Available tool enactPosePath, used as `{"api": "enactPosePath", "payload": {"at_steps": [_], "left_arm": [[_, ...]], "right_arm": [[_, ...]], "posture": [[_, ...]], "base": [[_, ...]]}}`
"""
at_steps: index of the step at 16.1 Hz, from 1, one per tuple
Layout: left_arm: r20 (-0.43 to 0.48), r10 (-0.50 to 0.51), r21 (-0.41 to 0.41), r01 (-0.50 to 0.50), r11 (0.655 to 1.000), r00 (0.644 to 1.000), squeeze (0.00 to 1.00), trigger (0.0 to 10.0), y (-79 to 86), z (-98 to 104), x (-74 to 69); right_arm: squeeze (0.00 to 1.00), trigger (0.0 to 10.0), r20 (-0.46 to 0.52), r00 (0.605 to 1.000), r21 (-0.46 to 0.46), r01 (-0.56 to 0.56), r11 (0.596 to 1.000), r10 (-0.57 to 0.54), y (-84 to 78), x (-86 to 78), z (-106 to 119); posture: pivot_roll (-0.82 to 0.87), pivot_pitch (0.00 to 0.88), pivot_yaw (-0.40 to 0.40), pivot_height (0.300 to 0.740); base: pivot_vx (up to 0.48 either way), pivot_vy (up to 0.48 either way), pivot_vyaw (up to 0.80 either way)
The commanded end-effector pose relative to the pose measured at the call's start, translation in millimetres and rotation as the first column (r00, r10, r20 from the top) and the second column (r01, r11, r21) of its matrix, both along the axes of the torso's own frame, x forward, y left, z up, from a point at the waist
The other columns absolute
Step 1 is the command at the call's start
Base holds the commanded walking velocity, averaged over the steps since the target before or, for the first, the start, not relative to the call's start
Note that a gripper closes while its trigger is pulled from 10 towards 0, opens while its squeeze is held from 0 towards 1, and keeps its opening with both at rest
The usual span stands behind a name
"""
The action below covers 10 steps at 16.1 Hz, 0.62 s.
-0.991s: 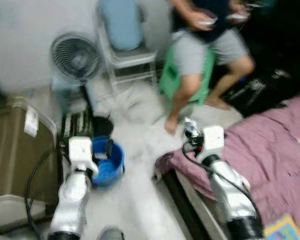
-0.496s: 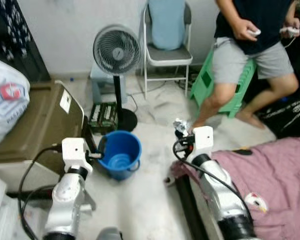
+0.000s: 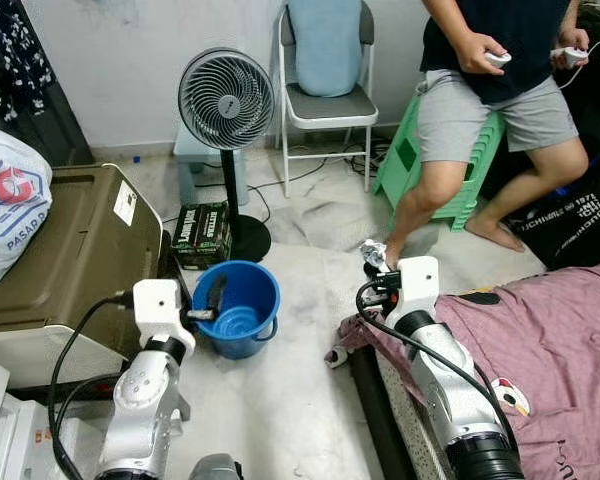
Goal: Clean up the room
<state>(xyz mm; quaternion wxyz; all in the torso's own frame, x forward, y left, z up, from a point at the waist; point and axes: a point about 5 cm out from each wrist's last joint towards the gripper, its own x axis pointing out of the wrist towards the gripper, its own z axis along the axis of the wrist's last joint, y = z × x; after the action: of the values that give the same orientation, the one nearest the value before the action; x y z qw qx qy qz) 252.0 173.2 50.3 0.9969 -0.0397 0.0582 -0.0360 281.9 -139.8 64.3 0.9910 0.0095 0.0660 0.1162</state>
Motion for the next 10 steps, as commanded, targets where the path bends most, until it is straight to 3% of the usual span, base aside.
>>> {"api": "enactPosePath", "payload": {"at_steps": [1,3,7,10], "left_arm": [[0.013,0.005,0.002,-0.005,1.0,1.0,0.0,10.0,0.0,3.8,1.4],[0.021,-0.016,-0.008,0.016,1.0,1.0,0.0,10.0,-3.9,4.8,3.3],[0.023,-0.032,-0.011,0.032,0.999,0.999,0.0,10.0,-6.6,6.0,5.3],[0.025,-0.038,-0.014,0.038,0.999,0.999,0.0,10.0,-7.1,6.2,5.4]], "right_arm": [[0.0,10.0,0.027,0.999,-0.012,0.02,1.0,-0.02,-5.1,1.3,5.1],[0.0,10.0,0.03,0.999,-0.018,0.019,1.0,-0.019,-6.0,0.8,4.9],[0.0,10.0,0.033,0.999,-0.018,0.014,1.0,-0.013,-5.6,-0.7,5.5],[0.0,10.0,0.026,0.999,-0.019,0.029,0.999,-0.029,-8.0,0.5,3.9]], "posture": [[0.02,0.0,-0.057,0.74],[0.01,0.0,-0.053,0.74],[0.01,0.0,-0.05,0.74],[0.01,0.0,-0.051,0.74]], "base": [[0.0,0.0,0.0],[0.0,0.0,0.0],[0.0,0.0,0.74],[0.0,0.0,0.14]]}}
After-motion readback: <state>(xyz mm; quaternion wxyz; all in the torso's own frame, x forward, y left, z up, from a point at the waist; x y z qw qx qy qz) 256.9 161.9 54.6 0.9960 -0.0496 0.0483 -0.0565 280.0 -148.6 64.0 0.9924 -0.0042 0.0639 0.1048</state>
